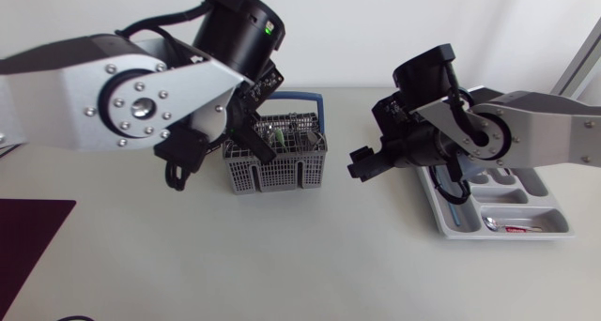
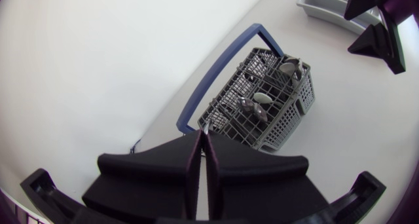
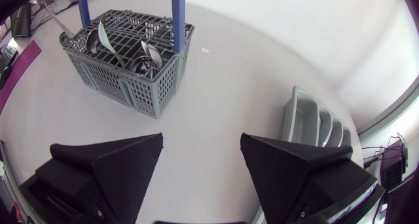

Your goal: Transfer all utensils from the basket to the drawer tray.

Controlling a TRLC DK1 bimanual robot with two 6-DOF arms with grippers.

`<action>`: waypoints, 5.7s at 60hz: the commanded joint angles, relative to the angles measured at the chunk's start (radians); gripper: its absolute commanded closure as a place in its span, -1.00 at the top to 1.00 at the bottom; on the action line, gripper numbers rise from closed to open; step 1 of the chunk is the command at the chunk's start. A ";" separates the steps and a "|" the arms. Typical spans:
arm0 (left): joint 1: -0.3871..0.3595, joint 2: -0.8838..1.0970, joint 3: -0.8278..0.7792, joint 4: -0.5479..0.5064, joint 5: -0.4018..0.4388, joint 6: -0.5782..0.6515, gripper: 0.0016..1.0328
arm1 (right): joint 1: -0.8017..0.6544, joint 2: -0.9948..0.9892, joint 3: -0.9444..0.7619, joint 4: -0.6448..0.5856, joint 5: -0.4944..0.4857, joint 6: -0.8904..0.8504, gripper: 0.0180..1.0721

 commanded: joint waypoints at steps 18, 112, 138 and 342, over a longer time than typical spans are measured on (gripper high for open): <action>0.022 -0.167 -0.041 -0.015 0.205 -0.112 -0.93 | 0.045 -0.172 -0.108 0.119 -0.180 -0.021 0.63; 0.217 0.075 0.143 -0.284 1.110 -0.270 -0.93 | 0.307 -0.020 -0.058 0.278 -0.157 -0.123 -0.88; 0.244 0.060 0.204 -0.287 1.126 -0.295 -0.07 | 0.324 -0.029 -0.109 0.274 -0.163 -0.129 -0.89; 0.266 0.256 0.016 -0.032 0.270 -0.177 -0.30 | -0.136 -0.072 -0.051 -0.113 -0.717 -0.674 0.47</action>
